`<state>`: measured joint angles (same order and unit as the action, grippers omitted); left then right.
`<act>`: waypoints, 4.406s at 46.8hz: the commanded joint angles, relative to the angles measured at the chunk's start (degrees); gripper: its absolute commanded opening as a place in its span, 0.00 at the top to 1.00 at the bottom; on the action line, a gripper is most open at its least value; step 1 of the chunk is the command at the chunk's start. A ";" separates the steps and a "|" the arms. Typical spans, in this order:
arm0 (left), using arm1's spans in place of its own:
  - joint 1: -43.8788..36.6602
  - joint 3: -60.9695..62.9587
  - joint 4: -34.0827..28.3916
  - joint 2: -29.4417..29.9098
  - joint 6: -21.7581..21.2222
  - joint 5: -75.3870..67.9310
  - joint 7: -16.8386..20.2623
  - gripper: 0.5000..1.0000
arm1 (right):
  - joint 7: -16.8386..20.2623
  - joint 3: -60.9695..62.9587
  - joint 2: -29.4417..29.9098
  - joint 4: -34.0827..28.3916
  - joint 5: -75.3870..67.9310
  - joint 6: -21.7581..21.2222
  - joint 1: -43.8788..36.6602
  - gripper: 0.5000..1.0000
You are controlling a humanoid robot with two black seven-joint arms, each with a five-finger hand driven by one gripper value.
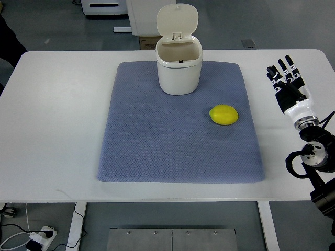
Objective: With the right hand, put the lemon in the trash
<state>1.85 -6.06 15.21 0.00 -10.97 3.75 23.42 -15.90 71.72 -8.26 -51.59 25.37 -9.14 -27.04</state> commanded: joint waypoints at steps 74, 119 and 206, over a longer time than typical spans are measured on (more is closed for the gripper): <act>-0.62 -0.09 0.00 0.00 -0.10 0.11 -0.04 0.00 | 0.00 -1.58 0.17 0.00 -0.76 -0.96 -0.74 0.00; -0.62 -0.09 0.00 0.00 -0.10 0.11 -0.04 0.00 | 0.70 -13.36 -3.87 1.14 -2.43 -1.93 -8.82 0.00; -0.62 -0.09 0.00 0.00 -0.10 0.11 -0.04 0.00 | -17.05 -56.34 -15.03 2.46 8.12 6.68 -17.88 0.00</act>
<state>1.22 -6.15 15.20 0.00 -11.08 3.87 23.38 -33.04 15.58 -23.52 -49.20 33.37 -3.47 -45.00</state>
